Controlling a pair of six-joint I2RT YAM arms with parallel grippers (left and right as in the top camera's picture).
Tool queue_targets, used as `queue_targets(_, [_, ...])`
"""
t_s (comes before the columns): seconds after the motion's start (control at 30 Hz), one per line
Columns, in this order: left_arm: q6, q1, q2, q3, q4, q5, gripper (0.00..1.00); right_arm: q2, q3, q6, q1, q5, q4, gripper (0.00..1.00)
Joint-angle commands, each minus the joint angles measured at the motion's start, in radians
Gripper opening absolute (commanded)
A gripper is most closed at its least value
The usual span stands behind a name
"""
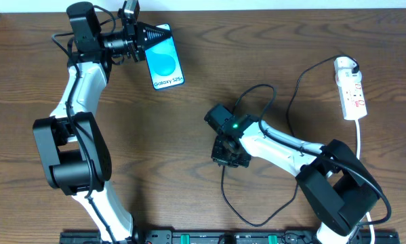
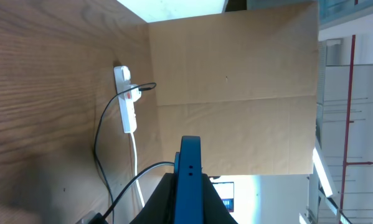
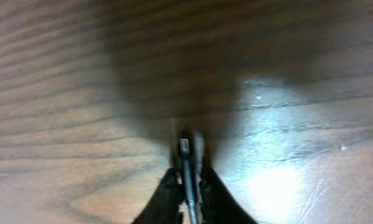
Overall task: Plug charger to phone and switch on socket
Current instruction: 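Lift the connector and bring it to the phone's bottom port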
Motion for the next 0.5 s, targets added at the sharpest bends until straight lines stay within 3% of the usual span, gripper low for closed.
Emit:
queue_targets(0.0, [0.002,0.004,-0.03,-0.005,0.005,0.028,0.07,0.033,-0.024,0.002,-0.002,0.018,-0.001,0.04])
queue_targets(0.27, [0.002,0.004,-0.03,-0.005,0.005,0.028,0.08,0.033,-0.023,-0.013,-0.019,-0.117,0.079,0.01])
queue_targets(0.47, [0.002,0.004,-0.03,-0.005,0.005,0.027,0.07,0.033,-0.023,-0.253,-0.165,-0.489,0.267,0.01])
